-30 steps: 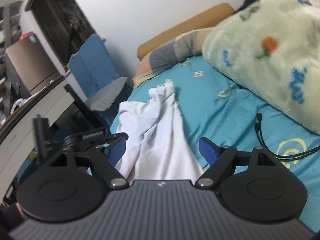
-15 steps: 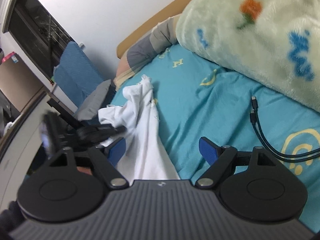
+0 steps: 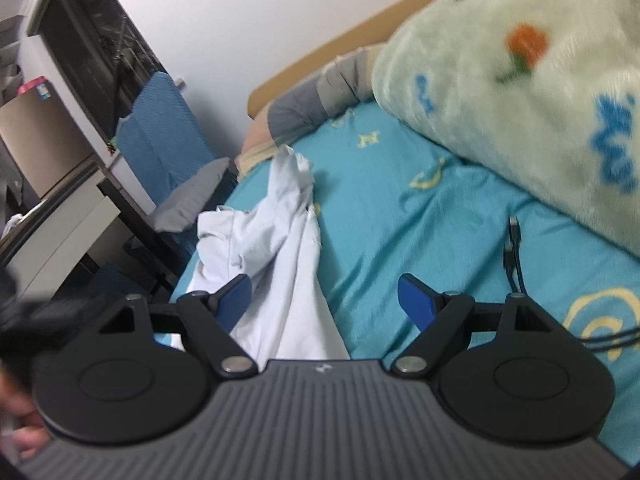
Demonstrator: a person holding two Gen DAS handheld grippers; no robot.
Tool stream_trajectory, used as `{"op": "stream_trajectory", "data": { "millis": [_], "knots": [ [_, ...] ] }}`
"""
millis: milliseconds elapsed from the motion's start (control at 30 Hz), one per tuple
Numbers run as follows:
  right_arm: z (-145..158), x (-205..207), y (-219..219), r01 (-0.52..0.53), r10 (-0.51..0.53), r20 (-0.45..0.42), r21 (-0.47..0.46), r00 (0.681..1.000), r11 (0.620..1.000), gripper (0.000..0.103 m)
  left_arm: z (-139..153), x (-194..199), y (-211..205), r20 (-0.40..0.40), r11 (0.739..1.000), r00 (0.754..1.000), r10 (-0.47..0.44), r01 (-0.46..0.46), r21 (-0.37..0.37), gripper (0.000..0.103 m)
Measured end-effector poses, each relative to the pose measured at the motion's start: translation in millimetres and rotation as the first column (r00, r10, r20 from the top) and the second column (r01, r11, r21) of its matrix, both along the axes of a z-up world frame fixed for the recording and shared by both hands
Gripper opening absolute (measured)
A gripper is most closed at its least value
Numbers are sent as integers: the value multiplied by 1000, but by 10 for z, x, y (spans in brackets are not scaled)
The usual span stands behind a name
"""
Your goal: Fold clothes
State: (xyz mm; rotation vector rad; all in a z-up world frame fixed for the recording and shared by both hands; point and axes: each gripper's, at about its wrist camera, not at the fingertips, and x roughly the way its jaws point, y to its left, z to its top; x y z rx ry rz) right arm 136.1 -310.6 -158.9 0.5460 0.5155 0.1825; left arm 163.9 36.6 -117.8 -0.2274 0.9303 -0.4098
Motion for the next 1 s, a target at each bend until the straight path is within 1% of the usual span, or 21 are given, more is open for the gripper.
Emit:
{"op": "stream_trajectory", "data": {
  "millis": [33,133,233,300,400,467,500,533,600,633,700,733,767,800,833,933,1000],
  "knots": [
    [14,-20,-1,-11,11,15,-2,1000,1000,82,37,-114,182,-27,1000,1000,2,-2,-5,65],
    [60,-97,18,-40,40,34,-1,999,999,82,90,-400,634,-92,1000,996,8,-8,7,66],
    [159,-243,64,-42,43,33,-47,999,998,82,-2,-576,943,-180,999,984,-15,21,29,66],
    [242,-390,83,-15,16,17,-81,1000,997,82,-106,-670,1096,-234,998,971,-46,57,40,65],
    [351,-639,57,40,-41,-22,-72,999,997,82,-315,-785,1183,-292,987,949,-122,146,63,62],
    [419,-800,45,75,-80,-57,-79,995,994,82,-463,-850,1222,-338,976,926,-170,206,75,59],
    [454,-883,40,90,-97,-72,-84,993,992,82,-534,-855,1245,-376,972,908,-182,223,68,48],
    [492,-967,38,103,-110,-80,-86,991,991,82,-561,-855,1270,-387,971,902,-193,233,59,45],
    [569,-1113,53,113,-118,-61,-80,991,990,82,-515,-878,1289,-351,958,903,-250,283,47,45],
    [594,-1172,65,113,-118,-52,-80,992,990,82,-499,-897,1280,-342,947,895,-285,318,42,45],
    [605,-1235,86,109,-113,-50,-79,992,991,82,-521,-936,1241,-368,927,870,-328,372,52,45],
    [600,-1251,95,106,-110,-54,-78,992,991,82,-529,-955,1209,-379,915,860,-342,397,76,38],
    [595,-1267,105,102,-107,-57,-76,993,992,82,-510,-982,1166,-374,899,859,-350,420,122,31],
    [588,-1275,112,99,-104,-63,-78,993,992,82,-476,-1020,1122,-366,885,859,-358,438,161,20],
    [577,-1263,114,99,-105,-71,-84,992,992,82,-422,-1061,1065,-357,871,860,-364,450,195,15],
    [535,-1220,122,89,-98,-98,-93,990,992,82,-146,-1211,817,-326,847,872,-365,457,273,2],
    [511,-1202,131,74,-84,-107,-95,991,993,82,38,-1311,652,-305,828,879,-367,458,324,1]
  ]
}}
